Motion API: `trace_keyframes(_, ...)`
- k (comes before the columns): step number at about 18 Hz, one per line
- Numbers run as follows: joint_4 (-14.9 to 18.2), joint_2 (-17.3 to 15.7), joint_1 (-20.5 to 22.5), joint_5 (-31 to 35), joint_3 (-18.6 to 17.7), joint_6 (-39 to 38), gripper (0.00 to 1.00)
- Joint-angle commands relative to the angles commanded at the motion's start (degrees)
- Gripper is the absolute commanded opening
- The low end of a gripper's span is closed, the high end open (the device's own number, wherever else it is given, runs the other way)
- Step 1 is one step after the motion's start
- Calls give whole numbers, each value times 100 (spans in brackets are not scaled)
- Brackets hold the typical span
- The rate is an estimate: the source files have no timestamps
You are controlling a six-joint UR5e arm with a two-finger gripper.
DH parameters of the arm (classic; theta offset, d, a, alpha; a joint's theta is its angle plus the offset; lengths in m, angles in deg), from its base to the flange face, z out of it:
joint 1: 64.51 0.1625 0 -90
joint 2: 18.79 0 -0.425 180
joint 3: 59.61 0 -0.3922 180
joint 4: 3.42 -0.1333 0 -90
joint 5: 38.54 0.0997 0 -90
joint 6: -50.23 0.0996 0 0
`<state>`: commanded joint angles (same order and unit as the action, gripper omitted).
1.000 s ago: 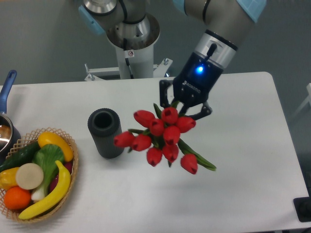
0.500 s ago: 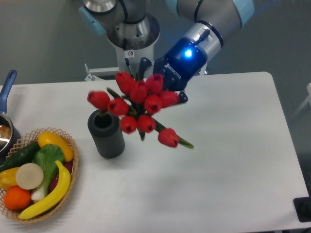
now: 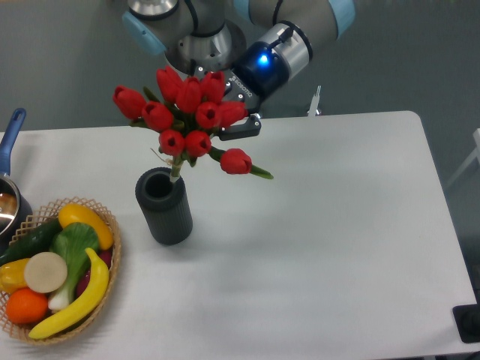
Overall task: Insert the flowers into the vase
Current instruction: 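Lower the tulip stems down into the dark grey vase opening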
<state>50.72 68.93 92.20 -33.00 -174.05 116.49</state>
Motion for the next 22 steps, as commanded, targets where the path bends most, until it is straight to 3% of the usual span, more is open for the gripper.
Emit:
trace_keyframes(11, 0, 193, -158, 18, -114, 449, 19)
trace_keyframes(22, -114, 281, -308, 26, -720, 1054, 23)
